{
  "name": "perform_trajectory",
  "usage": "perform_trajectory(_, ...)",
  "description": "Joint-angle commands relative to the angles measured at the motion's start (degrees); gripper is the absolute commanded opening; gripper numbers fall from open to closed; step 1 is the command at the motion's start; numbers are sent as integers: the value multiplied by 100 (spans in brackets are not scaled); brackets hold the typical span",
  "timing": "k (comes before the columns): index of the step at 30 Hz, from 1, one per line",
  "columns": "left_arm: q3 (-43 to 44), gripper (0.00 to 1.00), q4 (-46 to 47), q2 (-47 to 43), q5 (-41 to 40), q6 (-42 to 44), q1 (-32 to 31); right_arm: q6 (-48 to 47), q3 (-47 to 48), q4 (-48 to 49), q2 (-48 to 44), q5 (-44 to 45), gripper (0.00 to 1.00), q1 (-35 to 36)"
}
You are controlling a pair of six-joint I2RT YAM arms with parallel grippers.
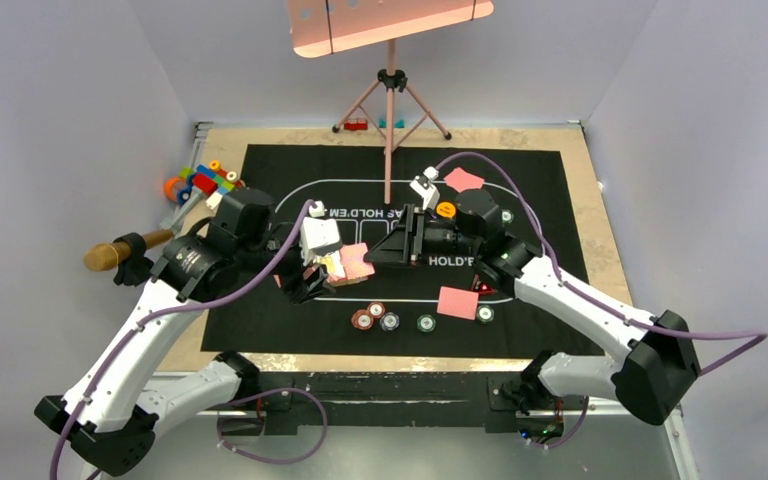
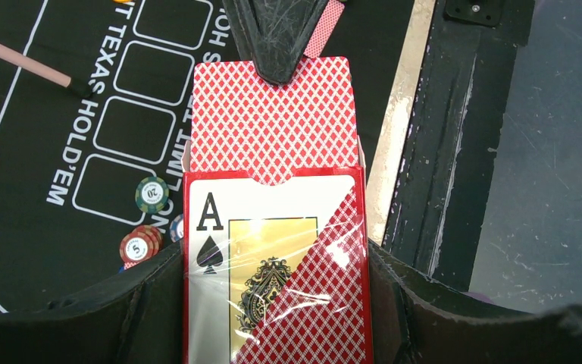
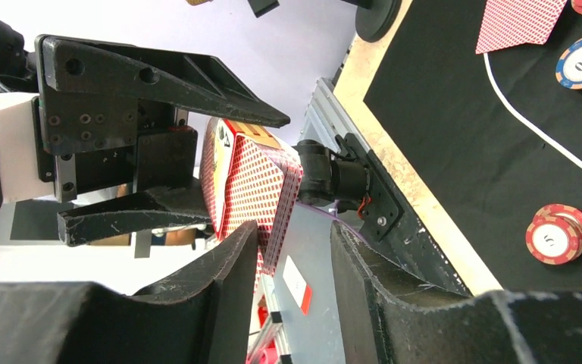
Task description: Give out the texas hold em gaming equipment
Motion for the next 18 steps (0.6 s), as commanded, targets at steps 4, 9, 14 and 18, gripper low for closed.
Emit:
perform_trajectory(4, 198, 0, 377, -151, 260, -86, 0, -48, 55, -136, -259, 39, 43, -83)
perform_trajectory(9, 183, 0, 369, -162, 265, -95, -4, 7, 144, 37, -301, 91, 77, -70)
perform_trajectory(14, 194, 0, 395, -157, 278, -120, 3, 146, 372, 462, 104, 45, 88, 166)
perform_trajectory(18, 195, 0, 391, -163, 260, -117, -3, 219, 552, 549, 483, 21, 85, 313)
